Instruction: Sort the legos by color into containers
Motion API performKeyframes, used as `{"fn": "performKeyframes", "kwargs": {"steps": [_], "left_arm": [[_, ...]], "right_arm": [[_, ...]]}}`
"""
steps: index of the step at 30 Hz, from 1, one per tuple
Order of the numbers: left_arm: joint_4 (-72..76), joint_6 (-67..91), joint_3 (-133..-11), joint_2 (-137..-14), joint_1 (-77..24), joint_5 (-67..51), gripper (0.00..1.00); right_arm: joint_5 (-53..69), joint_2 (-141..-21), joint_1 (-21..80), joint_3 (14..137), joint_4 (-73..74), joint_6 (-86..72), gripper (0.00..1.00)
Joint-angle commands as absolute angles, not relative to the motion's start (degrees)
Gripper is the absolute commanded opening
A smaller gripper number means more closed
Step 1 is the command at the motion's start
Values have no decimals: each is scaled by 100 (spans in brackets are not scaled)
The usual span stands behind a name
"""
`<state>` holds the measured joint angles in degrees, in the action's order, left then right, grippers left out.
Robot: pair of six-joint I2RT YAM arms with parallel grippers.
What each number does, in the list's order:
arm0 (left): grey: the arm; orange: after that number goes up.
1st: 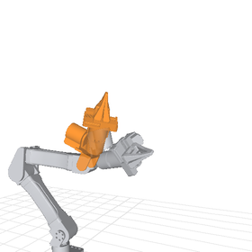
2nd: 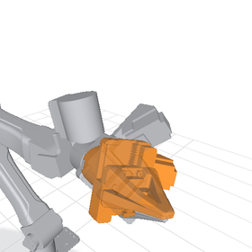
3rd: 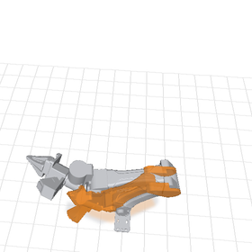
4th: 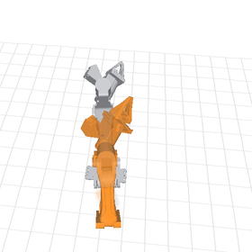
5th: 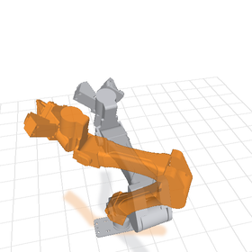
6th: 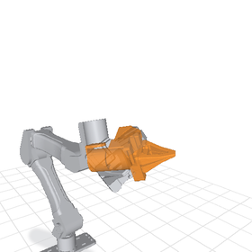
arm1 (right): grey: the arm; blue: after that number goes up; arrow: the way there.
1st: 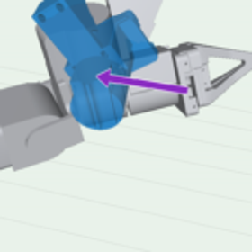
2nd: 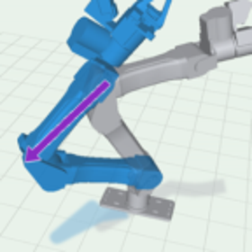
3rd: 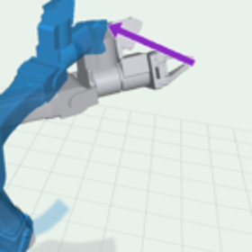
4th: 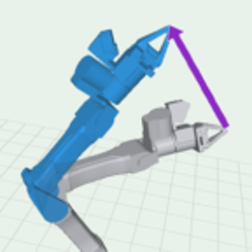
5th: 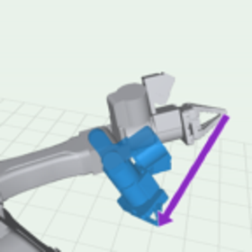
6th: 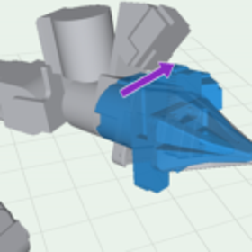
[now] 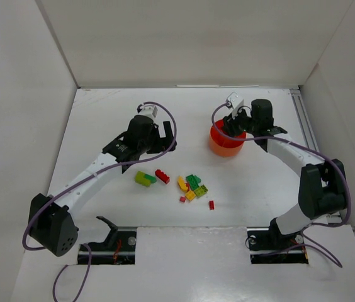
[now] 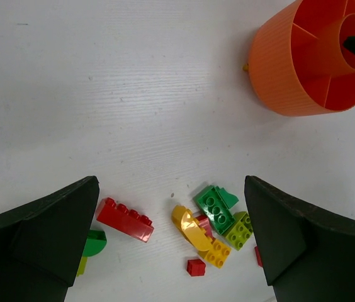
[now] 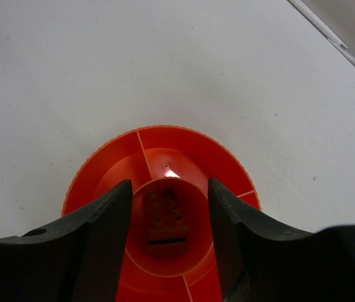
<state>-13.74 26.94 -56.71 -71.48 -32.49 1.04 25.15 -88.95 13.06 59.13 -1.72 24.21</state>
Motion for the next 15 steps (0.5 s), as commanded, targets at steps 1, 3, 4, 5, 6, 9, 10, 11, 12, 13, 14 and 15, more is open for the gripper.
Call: {"fn": "performKeyframes", "kwargs": {"steps": [1, 3, 4, 5, 6, 9, 10, 11, 12, 13, 14, 15], "left_arm": [[-1169, 2742, -5906, -7128, -3217, -9, 100], [-1169, 2742, -5906, -7066, -3217, -9, 100], [-1169, 2742, -5906, -7066, -3217, -9, 100], [-1169, 2742, -5906, -7014, -3217, -9, 100], [-1169, 2742, -5845, -6953, -3217, -9, 100], [-1116, 2742, -5845, -6891, -3217, -9, 100], [-1116, 2742, -5793, -6891, -3217, -61, 100], [-1116, 2742, -5792, -6830, -3217, -62, 100], [-1116, 2742, -5792, -6829, -3217, -62, 100], [-1116, 2742, -5792, -6759, -3217, -62, 100], [-1116, 2742, -5740, -6759, -3217, -62, 100], [-1116, 2742, -5687, -6698, -3217, -114, 100]], "right_arm": [[2751, -8710, 1257, 5924, -483, 2435, 57], [2699, -8561, 1257, 5924, -483, 2435, 60], [2698, -8491, 1257, 5924, -483, 2382, 62], [2698, -8325, 1257, 5924, -483, 2382, 66], [2698, -8228, 1257, 5924, -483, 2382, 70], [2550, -7842, 1257, 5871, -483, 2268, 100], [2166, -7735, 1257, 5871, -483, 2268, 100], [1884, -7639, 1474, 5871, -362, 2268, 100], [1576, -7464, 1581, 5871, -169, 2268, 100], [1077, -7401, 1686, 5871, -63, 2268, 100], [881, -7339, 1862, 5932, 43, 2268, 100], [696, -7287, 1933, 6020, 235, 2163, 100]]}}
